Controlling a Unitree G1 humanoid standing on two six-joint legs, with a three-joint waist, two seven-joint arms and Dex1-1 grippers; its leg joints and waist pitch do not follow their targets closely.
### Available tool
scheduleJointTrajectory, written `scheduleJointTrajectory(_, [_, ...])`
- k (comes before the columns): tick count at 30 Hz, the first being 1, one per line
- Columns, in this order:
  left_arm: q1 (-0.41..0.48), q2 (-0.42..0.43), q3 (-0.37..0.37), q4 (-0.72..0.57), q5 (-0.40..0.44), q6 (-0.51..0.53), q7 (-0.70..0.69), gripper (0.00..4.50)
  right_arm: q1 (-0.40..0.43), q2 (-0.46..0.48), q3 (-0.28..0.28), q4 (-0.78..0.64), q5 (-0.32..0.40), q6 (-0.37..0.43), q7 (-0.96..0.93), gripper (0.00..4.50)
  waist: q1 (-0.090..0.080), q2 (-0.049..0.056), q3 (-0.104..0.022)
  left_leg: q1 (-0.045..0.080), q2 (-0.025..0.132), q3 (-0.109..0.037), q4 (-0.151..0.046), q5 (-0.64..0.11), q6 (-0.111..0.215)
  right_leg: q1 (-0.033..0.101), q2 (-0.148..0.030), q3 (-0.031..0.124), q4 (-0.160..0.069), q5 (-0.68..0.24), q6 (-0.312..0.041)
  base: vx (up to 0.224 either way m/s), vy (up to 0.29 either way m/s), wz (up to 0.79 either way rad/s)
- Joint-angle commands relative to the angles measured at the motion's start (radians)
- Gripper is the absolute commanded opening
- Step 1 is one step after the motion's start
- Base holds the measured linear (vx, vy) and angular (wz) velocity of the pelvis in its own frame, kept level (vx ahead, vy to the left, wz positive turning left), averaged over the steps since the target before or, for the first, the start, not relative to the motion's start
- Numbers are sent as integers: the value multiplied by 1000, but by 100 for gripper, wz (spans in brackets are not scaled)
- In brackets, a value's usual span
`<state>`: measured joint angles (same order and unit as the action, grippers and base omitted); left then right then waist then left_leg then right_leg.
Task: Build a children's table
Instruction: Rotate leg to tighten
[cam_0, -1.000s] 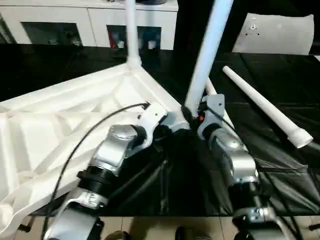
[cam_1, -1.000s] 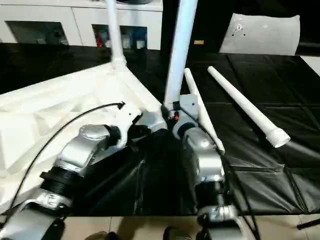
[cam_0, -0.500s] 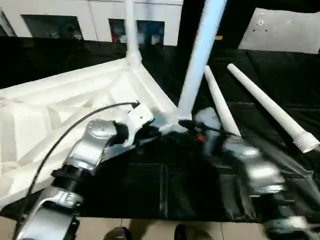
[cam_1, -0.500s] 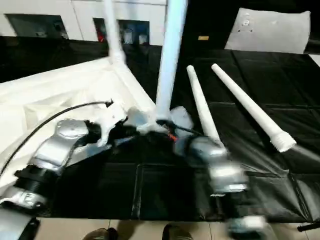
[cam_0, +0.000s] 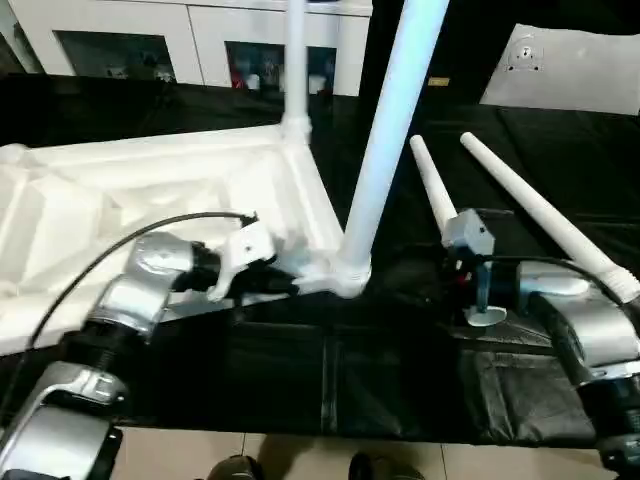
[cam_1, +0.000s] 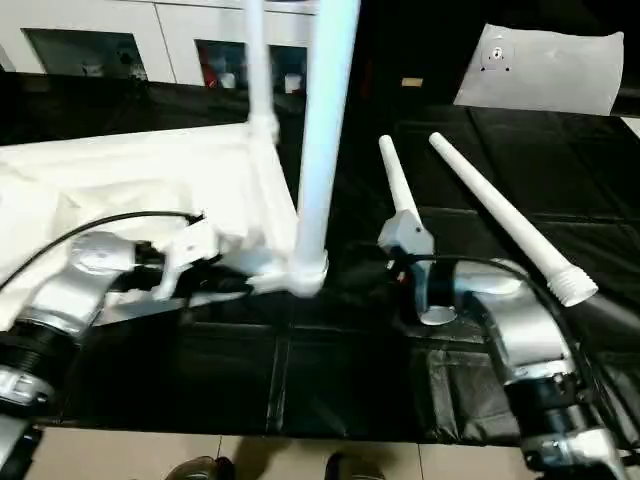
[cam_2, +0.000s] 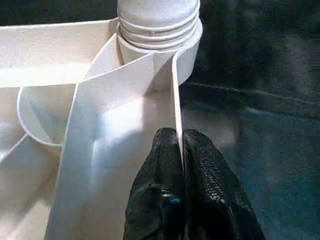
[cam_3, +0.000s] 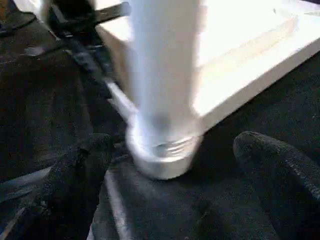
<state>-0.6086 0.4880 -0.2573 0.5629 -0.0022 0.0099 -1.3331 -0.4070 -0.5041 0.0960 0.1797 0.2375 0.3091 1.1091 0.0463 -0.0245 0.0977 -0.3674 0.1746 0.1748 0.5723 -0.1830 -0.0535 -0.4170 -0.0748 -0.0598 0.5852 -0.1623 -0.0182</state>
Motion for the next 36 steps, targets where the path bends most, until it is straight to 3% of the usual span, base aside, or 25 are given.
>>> scheduleJointTrajectory(1, [-1,-2,-74,4,19,-30,-84,0,-22,19,7,17,-1,-8,8,444,3,-6,-74,12,54,-4,-54,-102,103,59,-70,48,-49,-160,-267,0,0,0])
scheduleJointTrajectory(4, [-11,0,-89,13,25,-44,-109,0,-31,43,23,39,10,-15,18,444,14,-4,-75,14,57,-3,-53,-98,104,57,-70,47,-45,-145,-275,0,0,0])
scheduleJointTrajectory(6, [-20,-4,-93,20,26,-55,-120,0,-44,60,33,65,21,-17,33,416,19,-5,-73,13,57,-3,-53,-110,97,56,-71,47,-44,-158,-275,0,0,0])
scheduleJointTrajectory(14, [-36,-4,-113,24,19,-80,-178,0,-84,71,69,142,13,-35,104,365,23,-3,-67,13,58,-8,-57,-187,50,53,-77,49,-56,-291,-234,0,0,0])
scheduleJointTrajectory(16, [-37,-3,-116,26,18,-86,-184,0,-92,73,71,156,12,-43,112,328,23,-5,-68,11,57,-8,-56,-173,50,54,-76,49,-54,-276,-235,0,0,0])
scheduleJointTrajectory(22, [-39,1,-121,32,21,-96,-196,0,-112,78,80,183,19,-51,149,283,26,-3,-70,9,57,-6,-53,-132,73,55,-73,47,-45,-196,-259,0,0,0])
scheduleJointTrajectory(31, [-43,3,-125,40,26,-101,-199,0,-120,95,86,201,20,-67,173,210,27,-1,-67,11,59,-8,-57,-167,55,54,-74,48,-50,-240,-252,0,0,0])
scheduleJointTrajectory(36, [-48,4,-128,53,29,-107,-196,0,-118,97,89,203,22,-70,182,202,27,1,-67,11,59,-8,-57,-164,56,54,-74,47,-49,-228,-256,0,0,0])
